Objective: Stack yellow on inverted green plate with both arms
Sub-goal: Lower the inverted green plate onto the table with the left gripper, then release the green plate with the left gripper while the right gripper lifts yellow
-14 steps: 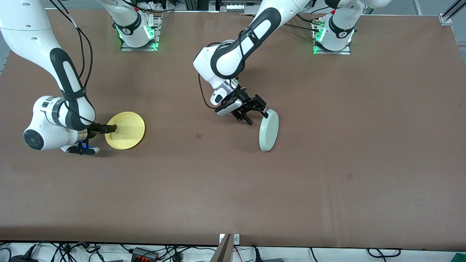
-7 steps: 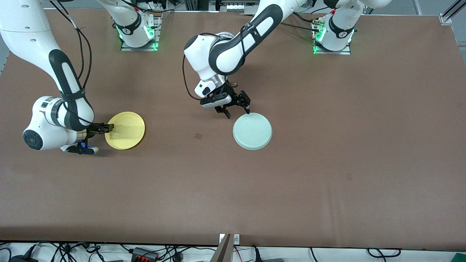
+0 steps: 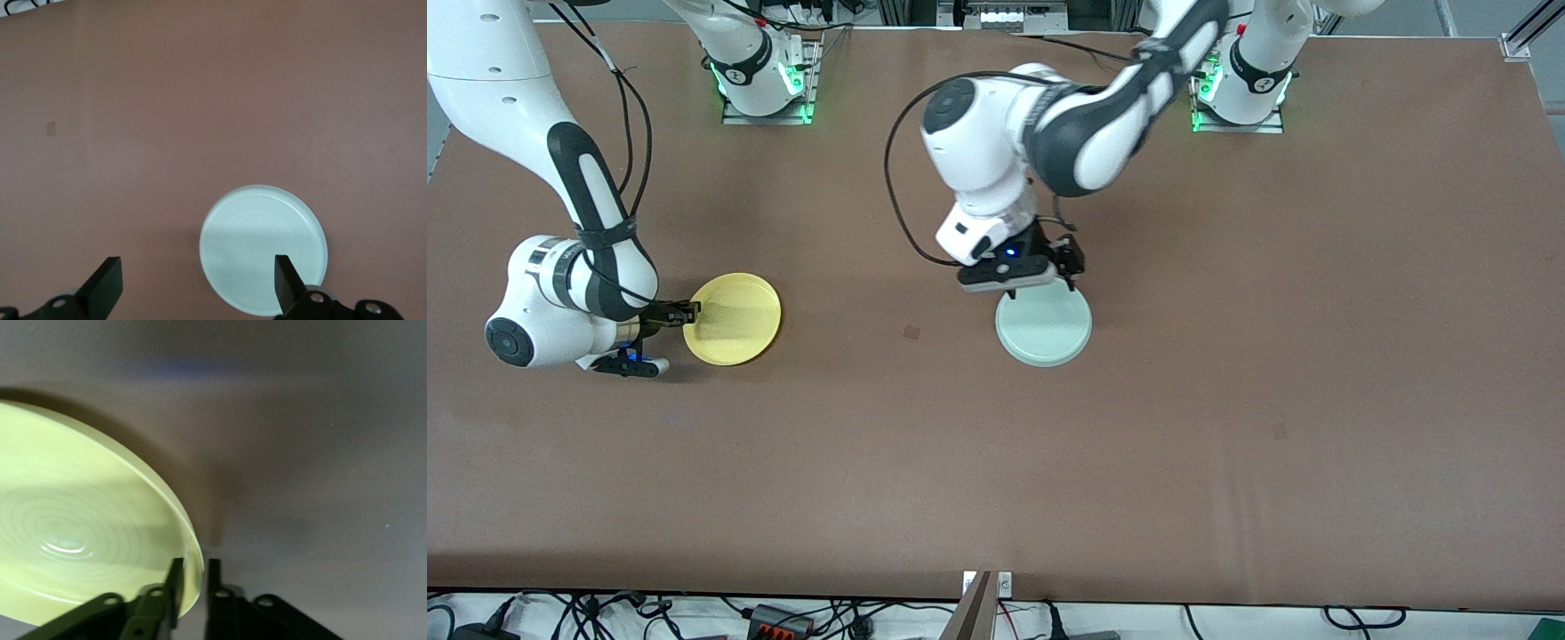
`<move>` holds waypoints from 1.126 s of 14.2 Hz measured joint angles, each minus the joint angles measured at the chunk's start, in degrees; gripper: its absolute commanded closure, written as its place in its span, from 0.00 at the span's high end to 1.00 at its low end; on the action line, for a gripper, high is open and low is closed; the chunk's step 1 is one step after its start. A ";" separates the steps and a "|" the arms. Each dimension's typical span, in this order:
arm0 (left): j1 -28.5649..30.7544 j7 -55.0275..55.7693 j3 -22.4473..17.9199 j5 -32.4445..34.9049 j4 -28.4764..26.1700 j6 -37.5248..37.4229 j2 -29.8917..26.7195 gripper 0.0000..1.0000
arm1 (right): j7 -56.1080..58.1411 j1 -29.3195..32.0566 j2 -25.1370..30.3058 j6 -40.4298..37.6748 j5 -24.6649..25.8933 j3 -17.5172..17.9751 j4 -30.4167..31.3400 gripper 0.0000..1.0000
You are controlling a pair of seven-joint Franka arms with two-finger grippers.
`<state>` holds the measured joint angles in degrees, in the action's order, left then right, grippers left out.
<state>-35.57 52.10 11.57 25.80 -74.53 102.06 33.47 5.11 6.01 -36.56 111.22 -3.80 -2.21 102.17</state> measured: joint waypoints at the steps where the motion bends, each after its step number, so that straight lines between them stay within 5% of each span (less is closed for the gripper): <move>1: 2.47 -3.29 -0.02 -3.61 -0.02 -0.23 -1.68 1.00 | 0.09 0.00 0.14 -0.34 -0.35 0.02 -0.20 0.00; 6: 16.21 -21.46 -0.11 -13.70 -0.04 -4.57 -7.53 1.00 | 1.45 -0.07 0.47 -4.16 -0.92 0.88 -4.41 0.00; 10: 26.94 -30.16 -0.11 -19.38 -0.10 -8.33 -11.51 1.00 | 1.45 -0.54 1.50 -11.10 -7.49 2.56 -11.68 0.00; 16: 32.84 -37.44 -0.21 -19.55 -0.42 -13.32 -14.10 1.00 | -1.86 -10.21 0.80 -8.97 -16.35 3.84 -13.08 0.00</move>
<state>-2.72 14.66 11.37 6.24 -74.95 88.74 19.37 3.25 -4.20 -35.76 102.25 -20.15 1.63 89.09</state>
